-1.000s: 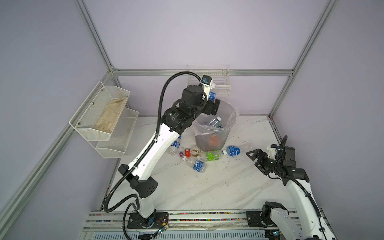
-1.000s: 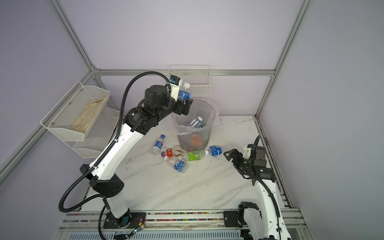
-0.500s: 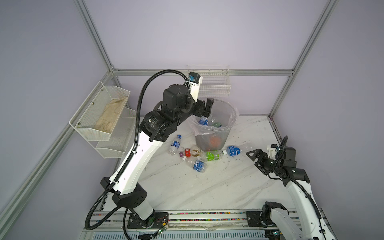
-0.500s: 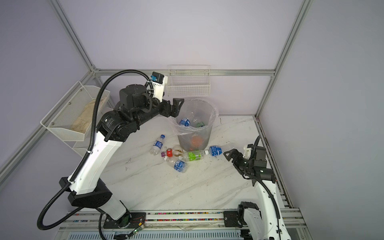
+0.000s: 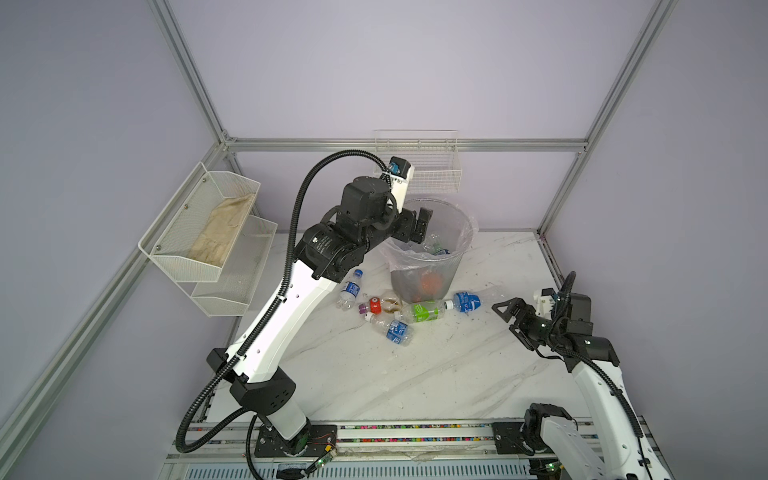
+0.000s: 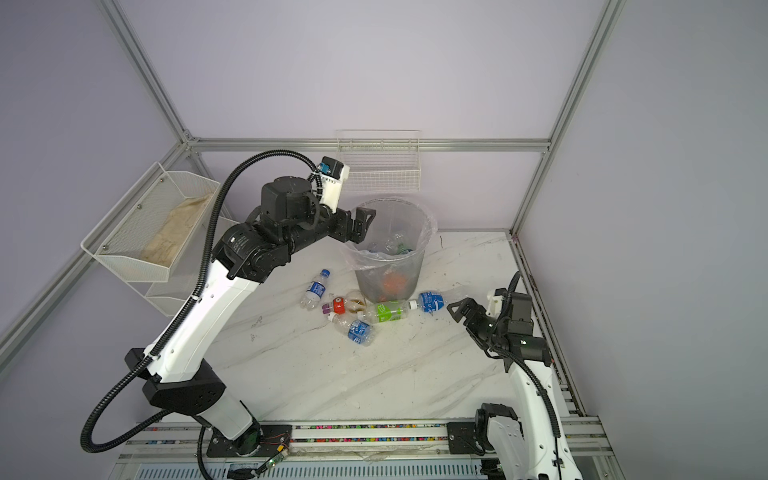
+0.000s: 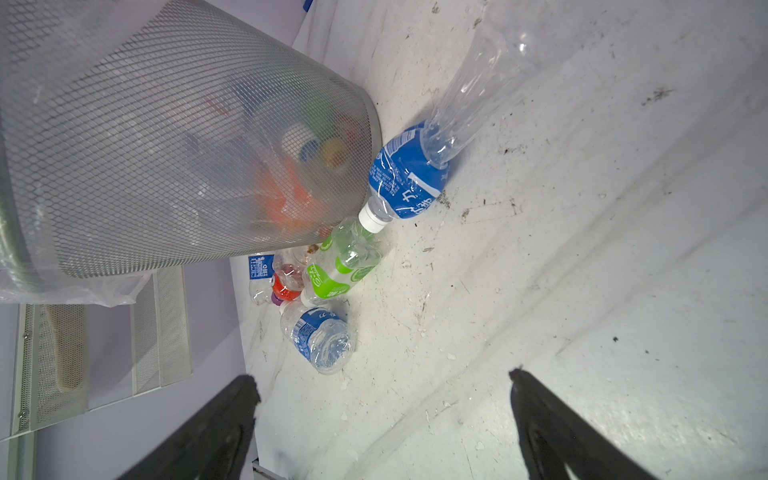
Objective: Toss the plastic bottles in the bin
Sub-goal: 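Open the left gripper to drop the bottle into the wastebasket, then withdraw the left gripper toward the robot while the right gripper reaches toward the bottles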
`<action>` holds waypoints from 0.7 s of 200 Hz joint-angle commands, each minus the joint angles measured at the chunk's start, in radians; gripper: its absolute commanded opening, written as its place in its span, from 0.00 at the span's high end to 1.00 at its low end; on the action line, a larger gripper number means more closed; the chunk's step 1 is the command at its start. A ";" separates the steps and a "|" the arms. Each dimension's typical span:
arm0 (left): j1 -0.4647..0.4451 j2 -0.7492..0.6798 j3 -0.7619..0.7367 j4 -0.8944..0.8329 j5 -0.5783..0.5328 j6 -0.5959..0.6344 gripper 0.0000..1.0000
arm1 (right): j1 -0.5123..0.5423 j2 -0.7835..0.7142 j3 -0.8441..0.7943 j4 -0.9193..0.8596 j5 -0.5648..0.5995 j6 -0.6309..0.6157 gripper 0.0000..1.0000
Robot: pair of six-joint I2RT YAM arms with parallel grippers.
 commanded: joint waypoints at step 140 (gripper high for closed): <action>0.001 -0.438 -0.655 0.189 0.017 -0.166 0.00 | -0.001 0.139 0.025 0.039 0.122 0.059 0.03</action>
